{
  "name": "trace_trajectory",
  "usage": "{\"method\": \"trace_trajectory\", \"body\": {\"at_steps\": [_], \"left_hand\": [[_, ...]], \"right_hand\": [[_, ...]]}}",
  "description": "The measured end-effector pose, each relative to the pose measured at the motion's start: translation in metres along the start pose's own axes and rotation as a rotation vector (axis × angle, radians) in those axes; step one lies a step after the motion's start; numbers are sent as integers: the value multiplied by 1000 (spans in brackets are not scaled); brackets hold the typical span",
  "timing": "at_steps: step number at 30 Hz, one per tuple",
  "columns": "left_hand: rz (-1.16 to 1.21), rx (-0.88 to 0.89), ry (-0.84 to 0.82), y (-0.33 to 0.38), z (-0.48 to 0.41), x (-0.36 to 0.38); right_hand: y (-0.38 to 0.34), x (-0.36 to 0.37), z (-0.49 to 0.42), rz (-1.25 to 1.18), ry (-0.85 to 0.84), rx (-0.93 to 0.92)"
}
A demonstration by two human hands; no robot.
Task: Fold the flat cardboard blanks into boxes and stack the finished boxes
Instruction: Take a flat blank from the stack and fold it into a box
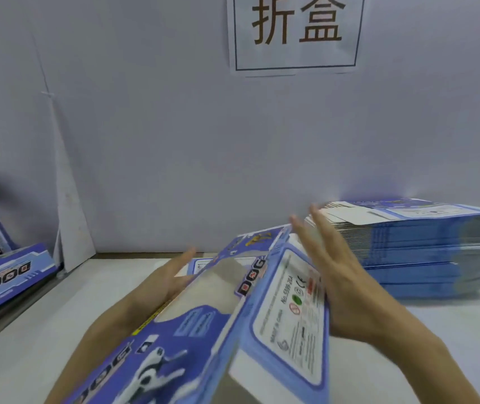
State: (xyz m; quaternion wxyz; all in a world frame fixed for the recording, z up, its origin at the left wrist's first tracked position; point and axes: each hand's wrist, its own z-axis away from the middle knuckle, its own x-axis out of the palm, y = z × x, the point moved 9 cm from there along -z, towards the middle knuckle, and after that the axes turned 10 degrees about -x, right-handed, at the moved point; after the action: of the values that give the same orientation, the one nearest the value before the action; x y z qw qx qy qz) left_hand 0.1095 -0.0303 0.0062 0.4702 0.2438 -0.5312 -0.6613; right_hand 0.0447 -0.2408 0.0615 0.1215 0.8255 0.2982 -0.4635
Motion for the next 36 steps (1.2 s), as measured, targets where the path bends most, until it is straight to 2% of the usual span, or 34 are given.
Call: {"method": "trace_trajectory", "body": {"at_steps": [2, 3, 5, 6, 7, 8, 10, 12, 13, 16, 19, 21, 23, 29, 33, 36], "left_hand": [[273, 37, 133, 2, 1, -21], [290, 79, 126, 5, 0, -22], [240, 59, 37, 12, -9, -11], [249, 85, -65, 13, -5, -3], [197, 128, -147, 18, -7, 9], [74, 168, -134, 20, -5, 16], [-191, 313, 17, 29, -6, 23], [-405, 448, 103, 36, -2, 40], [-446, 500, 119, 37, 3, 47], [-350, 604, 136, 35, 14, 50], [-136, 462, 30, 28, 9, 45], [-31, 411, 81, 25, 5, 32], [-42, 426, 145, 27, 5, 30], [-109, 443, 62, 22, 5, 54], [-147, 265, -49, 13, 4, 50], [-121, 242, -124, 11, 6, 55]], "right_hand": [[-11, 11, -5, -80, -18, -63], [-11, 15, -5, -136, -6, -62], [-4, 18, -2, -241, 37, 10], [2, 18, 0, -311, 68, 81], [8, 17, 1, -413, 110, 156], [10, 16, 2, -537, 168, 210], [9, 9, 2, -733, 299, 225], [3, 8, 1, -835, 337, 179], [-3, 9, -1, -880, 321, 151], [-13, 14, -6, -909, 265, 131], [4, 8, -2, -894, 342, 233], [13, 2, 2, -967, 403, 269], [13, -3, 3, -1032, 425, 265], [-5, 7, -3, -1124, 286, 215], [0, -18, 2, -937, 369, 197], [1, -33, 5, -810, 420, 197]]}}
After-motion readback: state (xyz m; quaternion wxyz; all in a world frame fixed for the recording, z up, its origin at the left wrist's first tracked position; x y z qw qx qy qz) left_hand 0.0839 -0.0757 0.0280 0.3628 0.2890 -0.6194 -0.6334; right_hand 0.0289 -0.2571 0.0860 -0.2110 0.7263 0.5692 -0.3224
